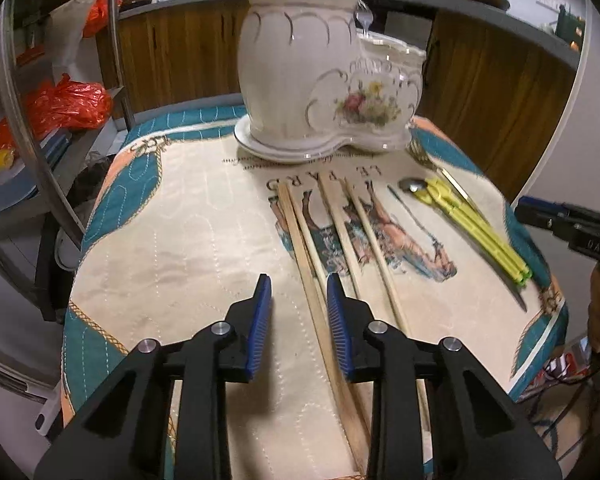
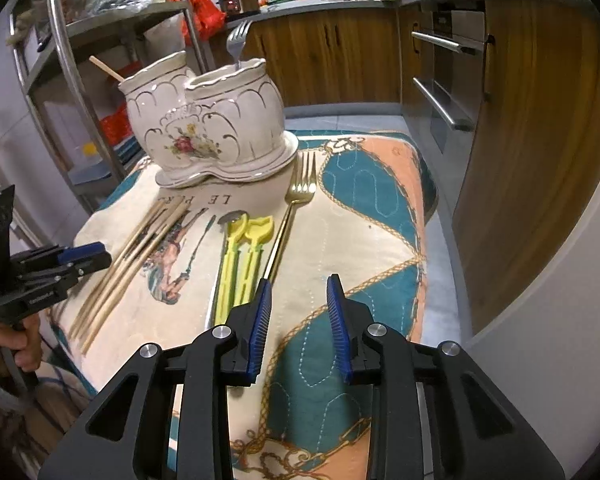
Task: Organize utensils
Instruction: 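Move both tools back down toward the remaining utensils on the cloth, then grasp another wooden chopstick with the left tool while the right tool grasps the gold fork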
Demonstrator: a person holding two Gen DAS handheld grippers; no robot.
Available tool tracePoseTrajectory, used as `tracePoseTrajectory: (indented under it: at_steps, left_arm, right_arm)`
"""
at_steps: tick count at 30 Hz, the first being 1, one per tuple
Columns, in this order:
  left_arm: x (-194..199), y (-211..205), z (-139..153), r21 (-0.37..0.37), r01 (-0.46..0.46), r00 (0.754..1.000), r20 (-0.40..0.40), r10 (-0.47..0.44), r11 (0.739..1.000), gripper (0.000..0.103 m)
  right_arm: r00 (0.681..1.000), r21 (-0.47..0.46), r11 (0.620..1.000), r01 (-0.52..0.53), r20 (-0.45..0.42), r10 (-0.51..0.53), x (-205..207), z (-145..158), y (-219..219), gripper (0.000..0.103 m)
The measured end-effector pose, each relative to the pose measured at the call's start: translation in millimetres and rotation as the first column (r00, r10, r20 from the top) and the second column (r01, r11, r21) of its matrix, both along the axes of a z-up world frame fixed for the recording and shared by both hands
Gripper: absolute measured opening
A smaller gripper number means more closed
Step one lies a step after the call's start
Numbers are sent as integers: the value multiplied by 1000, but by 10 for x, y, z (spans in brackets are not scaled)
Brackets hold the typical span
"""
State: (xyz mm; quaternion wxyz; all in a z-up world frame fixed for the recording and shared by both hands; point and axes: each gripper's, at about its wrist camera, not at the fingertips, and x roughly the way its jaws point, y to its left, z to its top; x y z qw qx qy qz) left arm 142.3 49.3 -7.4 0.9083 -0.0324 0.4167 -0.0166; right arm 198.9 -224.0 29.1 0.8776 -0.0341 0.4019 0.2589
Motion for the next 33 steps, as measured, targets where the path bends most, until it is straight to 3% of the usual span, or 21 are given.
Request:
tracePoseTrajectory:
  at_steps: [14,22,33]
  left_arm:
    - [94,-126,-13,59,34,999,-42,-32,998,27]
    - [159,5,-1,23,8,998,-62,-6,1000,12]
    - [174,153,48,-59,-3,999,-51,0,998,12]
  right_arm:
    - [992,-1,999,-39,-116,39,557,-37,270,28]
    - [981,-42,997,-64,-185,55,792,-130,465,22]
    - [979,-101,991,-93,-191,72,862,-138,549,20]
